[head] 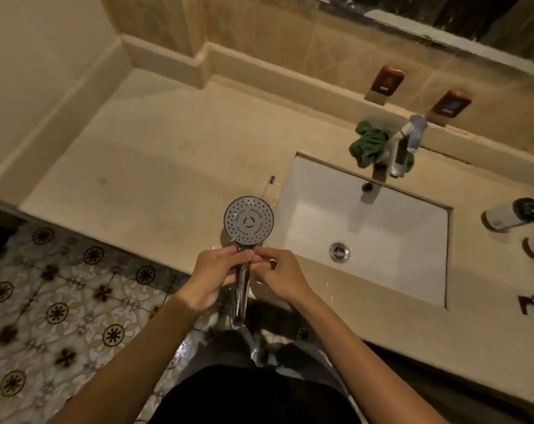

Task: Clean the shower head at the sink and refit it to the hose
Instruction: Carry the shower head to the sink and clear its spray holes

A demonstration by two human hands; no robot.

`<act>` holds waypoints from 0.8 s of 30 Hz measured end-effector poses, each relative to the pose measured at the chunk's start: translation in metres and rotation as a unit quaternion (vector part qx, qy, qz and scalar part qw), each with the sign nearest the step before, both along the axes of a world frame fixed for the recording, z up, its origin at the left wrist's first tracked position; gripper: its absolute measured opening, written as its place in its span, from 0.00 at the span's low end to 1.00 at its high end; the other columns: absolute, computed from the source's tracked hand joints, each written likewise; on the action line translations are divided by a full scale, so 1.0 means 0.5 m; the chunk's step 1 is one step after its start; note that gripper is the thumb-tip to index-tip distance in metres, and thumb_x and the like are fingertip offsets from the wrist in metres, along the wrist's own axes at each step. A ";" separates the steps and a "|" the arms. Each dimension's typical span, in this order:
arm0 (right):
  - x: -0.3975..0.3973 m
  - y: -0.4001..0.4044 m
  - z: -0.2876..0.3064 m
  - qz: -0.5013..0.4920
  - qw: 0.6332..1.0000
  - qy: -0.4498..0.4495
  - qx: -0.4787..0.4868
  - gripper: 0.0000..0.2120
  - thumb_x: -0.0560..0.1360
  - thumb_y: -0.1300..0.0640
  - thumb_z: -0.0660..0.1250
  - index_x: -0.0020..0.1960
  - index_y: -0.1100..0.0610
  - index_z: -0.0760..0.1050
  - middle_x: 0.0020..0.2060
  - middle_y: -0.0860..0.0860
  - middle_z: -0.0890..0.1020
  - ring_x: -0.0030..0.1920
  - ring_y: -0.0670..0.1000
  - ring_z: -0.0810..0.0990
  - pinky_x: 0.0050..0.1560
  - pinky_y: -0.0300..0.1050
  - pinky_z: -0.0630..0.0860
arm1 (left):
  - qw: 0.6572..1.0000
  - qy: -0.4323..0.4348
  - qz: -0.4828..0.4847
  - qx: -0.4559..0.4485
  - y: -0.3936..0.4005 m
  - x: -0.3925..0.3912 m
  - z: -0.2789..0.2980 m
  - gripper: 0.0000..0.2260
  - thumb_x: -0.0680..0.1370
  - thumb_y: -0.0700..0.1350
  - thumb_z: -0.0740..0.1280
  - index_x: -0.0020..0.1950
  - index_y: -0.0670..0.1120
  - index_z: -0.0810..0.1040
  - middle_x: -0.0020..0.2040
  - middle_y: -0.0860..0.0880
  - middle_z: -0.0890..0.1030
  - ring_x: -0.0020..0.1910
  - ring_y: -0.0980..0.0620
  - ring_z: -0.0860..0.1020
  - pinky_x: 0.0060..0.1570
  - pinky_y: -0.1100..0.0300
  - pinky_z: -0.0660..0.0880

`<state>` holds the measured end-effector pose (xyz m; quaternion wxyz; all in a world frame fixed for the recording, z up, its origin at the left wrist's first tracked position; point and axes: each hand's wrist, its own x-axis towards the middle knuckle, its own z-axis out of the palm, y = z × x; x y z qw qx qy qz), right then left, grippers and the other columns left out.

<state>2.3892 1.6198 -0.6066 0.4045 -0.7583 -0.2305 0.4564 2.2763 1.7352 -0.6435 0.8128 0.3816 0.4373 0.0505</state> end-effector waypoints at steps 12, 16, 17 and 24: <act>0.166 0.215 -0.101 -0.078 0.982 -0.159 -0.064 0.11 0.80 0.58 0.65 0.57 0.60 0.83 0.51 0.56 0.87 0.53 0.56 0.84 0.54 0.49 0.79 | 0.994 0.061 0.086 0.031 0.109 0.058 -0.020 0.09 0.67 0.38 0.79 0.46 0.44 0.87 0.45 0.44 0.88 0.40 0.48 0.85 0.40 0.58 0.82; 0.183 0.240 -0.137 -0.076 0.971 -0.207 -0.092 0.18 0.78 0.51 0.71 0.61 0.63 0.78 0.53 0.58 0.84 0.54 0.57 0.81 0.49 0.44 0.69 | 0.990 0.053 0.131 0.012 0.108 0.063 -0.015 0.19 0.64 0.40 0.81 0.53 0.42 0.85 0.49 0.43 0.88 0.46 0.45 0.87 0.42 0.58 0.82; 0.185 0.244 -0.142 -0.068 0.969 -0.218 -0.095 0.17 0.77 0.53 0.71 0.60 0.63 0.77 0.53 0.58 0.84 0.53 0.58 0.81 0.48 0.44 0.68 | 0.989 0.054 0.139 0.012 0.107 0.064 -0.016 0.22 0.61 0.42 0.82 0.53 0.42 0.85 0.49 0.43 0.88 0.46 0.45 0.87 0.42 0.58 0.82; 0.211 0.207 -0.122 -0.033 0.967 -0.237 -0.081 0.15 0.72 0.58 0.69 0.58 0.56 0.83 0.42 0.49 0.84 0.45 0.54 0.83 0.40 0.41 0.70 | 0.988 0.048 0.150 0.000 0.100 0.068 -0.029 0.19 0.64 0.39 0.80 0.54 0.41 0.84 0.47 0.44 0.87 0.41 0.50 0.85 0.39 0.60 0.81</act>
